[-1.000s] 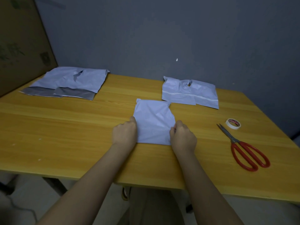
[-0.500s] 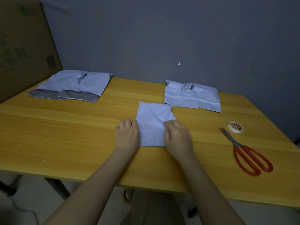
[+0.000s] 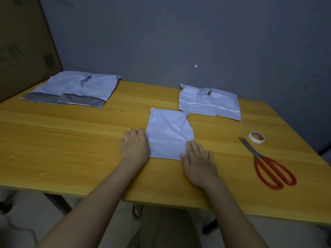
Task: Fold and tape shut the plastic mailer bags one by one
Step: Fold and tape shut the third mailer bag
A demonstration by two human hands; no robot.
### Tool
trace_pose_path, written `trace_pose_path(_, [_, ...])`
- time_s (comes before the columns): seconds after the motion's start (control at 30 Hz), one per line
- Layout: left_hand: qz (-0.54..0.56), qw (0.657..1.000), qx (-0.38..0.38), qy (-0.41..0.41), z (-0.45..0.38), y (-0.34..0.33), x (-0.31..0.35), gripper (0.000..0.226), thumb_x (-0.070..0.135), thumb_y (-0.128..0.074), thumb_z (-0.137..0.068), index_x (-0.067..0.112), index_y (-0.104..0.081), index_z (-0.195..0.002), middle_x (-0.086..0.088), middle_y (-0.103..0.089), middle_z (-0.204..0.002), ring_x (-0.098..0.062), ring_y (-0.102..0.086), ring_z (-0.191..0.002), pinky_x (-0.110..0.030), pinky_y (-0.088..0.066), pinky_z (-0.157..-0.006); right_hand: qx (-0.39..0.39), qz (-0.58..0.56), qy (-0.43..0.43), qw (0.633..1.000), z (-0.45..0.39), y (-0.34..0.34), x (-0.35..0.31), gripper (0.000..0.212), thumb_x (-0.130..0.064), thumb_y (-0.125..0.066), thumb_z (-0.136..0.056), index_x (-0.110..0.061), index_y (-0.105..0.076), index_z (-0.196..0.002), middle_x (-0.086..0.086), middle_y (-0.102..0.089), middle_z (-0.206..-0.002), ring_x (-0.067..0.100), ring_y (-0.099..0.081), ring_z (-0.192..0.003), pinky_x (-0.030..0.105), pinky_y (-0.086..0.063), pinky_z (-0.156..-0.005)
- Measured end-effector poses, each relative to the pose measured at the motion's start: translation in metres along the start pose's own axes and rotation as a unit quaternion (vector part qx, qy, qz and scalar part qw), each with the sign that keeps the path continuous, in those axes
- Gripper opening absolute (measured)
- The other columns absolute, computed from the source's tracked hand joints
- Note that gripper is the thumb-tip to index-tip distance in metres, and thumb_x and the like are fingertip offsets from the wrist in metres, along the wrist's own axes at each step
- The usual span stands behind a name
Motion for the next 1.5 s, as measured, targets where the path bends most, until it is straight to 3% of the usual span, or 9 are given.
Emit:
trace_pose_path(0.3, [0.119,0.99,-0.008,0.079,-0.006,0.013,-0.014,0.019,0.013,-0.041,-0.095,0.004,-0.053,-0.107,-0.017,-0.054,-0.113,-0.037,-0.047,-0.109,-0.042,-0.039,-0.083,0.005,-0.01,-0.013,1.0,0.005,0.002,0.002,0.061,-0.05,-0.01,-0.1,-0.023,0.004,-0.153,-0.008,0.009,-0.16,0.01,0.011,-0.146,0.044,0.009,-0.118])
trace_pose_path(0.4, [0.155,0.982,0.069,-0.084,0.003,0.03,0.023,0.02,0.005,-0.048,-0.089,0.004,-0.059,-0.105,-0.019,-0.057,-0.104,-0.039,-0.051,-0.098,-0.043,-0.037,-0.08,0.012,-0.016,-0.014,1.0,0.005,0.003,0.001,0.061,-0.05,-0.011,-0.1,-0.023,0.003,-0.153,-0.009,0.008,-0.16,0.01,0.01,-0.146,0.044,0.009,-0.118])
trace_pose_path(0.53, [0.153,0.965,-0.05,-0.208,0.022,0.007,0.078,0.036,0.015,-0.04,-0.096,0.007,-0.047,-0.131,-0.012,-0.05,-0.131,-0.028,-0.044,-0.121,-0.035,-0.032,-0.098,0.026,-0.016,-0.016,0.999,0.007,0.004,0.001,0.06,-0.049,-0.013,-0.101,-0.023,0.0,-0.153,-0.009,0.006,-0.16,0.009,0.009,-0.146,0.044,0.008,-0.118])
trace_pose_path(0.63, [0.073,0.969,-0.131,-0.196,0.027,-0.021,0.075,0.052,0.032,-0.025,-0.103,0.01,-0.02,-0.149,-0.006,-0.02,-0.157,-0.019,-0.016,-0.144,-0.032,-0.013,-0.114,0.014,-0.011,-0.015,1.0,0.006,0.003,0.001,0.06,-0.048,-0.011,-0.101,-0.022,0.002,-0.153,-0.008,0.008,-0.16,0.01,0.009,-0.146,0.045,0.008,-0.118])
trace_pose_path(0.77, [0.051,0.969,-0.203,-0.135,0.026,-0.027,0.041,0.072,0.055,-0.022,-0.098,0.012,-0.001,-0.152,-0.003,0.003,-0.16,-0.016,0.004,-0.146,-0.034,-0.001,-0.118,0.003,-0.009,-0.016,1.0,0.005,0.002,0.001,0.061,-0.049,-0.011,-0.101,-0.022,0.003,-0.153,-0.008,0.01,-0.16,0.01,0.01,-0.146,0.045,0.008,-0.118])
trace_pose_path(0.93, [0.026,0.972,-0.212,-0.101,0.03,-0.023,0.02,0.081,0.067,-0.017,-0.092,0.018,0.005,-0.152,0.003,0.01,-0.159,-0.012,0.009,-0.146,-0.044,0.005,-0.117,-0.03,-0.048,-0.016,0.998,0.004,0.012,0.004,0.064,-0.049,-0.024,-0.101,-0.02,-0.002,-0.153,-0.005,0.007,-0.161,0.012,0.006,-0.147,0.045,0.004,-0.119])
trace_pose_path(1.1, [0.033,0.976,-0.19,-0.104,0.033,-0.021,0.022,0.073,0.062,-0.014,-0.094,0.02,0.002,-0.152,0.003,0.007,-0.16,-0.012,0.008,-0.146,-0.045,0.004,-0.117,0.143,-0.018,0.054,0.988,-0.001,0.055,-0.03,0.052,-0.031,-0.027,-0.103,-0.014,-0.018,-0.151,0.0,-0.011,-0.16,0.014,-0.005,-0.147,0.04,-0.006,-0.118])
trace_pose_path(1.23, [0.033,0.976,-0.181,-0.113,0.033,-0.021,0.021,0.058,0.044,-0.011,-0.1,0.02,0.001,-0.152,0.003,0.008,-0.16,-0.011,0.008,-0.146,-0.044,0.004,-0.116,0.042,-0.033,0.119,0.991,-0.021,0.022,-0.071,0.051,-0.03,-0.021,-0.104,-0.014,-0.014,-0.152,0.0,-0.009,-0.161,0.014,-0.005,-0.147,0.038,-0.006,-0.118])
trace_pose_path(1.5, [0.03,0.977,-0.184,-0.103,0.032,-0.022,0.021,0.06,0.043,-0.015,-0.1,0.018,0.001,-0.153,0.001,0.008,-0.16,-0.015,0.01,-0.146,-0.043,0.005,-0.117,-0.013,0.013,0.011,1.0,-0.013,0.004,-0.005,0.057,-0.046,-0.01,-0.101,-0.025,0.001,-0.153,-0.01,0.009,-0.16,0.007,0.008,-0.146,0.045,0.009,-0.118])
Point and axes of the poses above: each hand's wrist, its own z-axis away from the middle knuckle, its own y-axis out of the back of the hand, x = y × z, the point moved 8 cm from there along -z, towards the middle knuckle
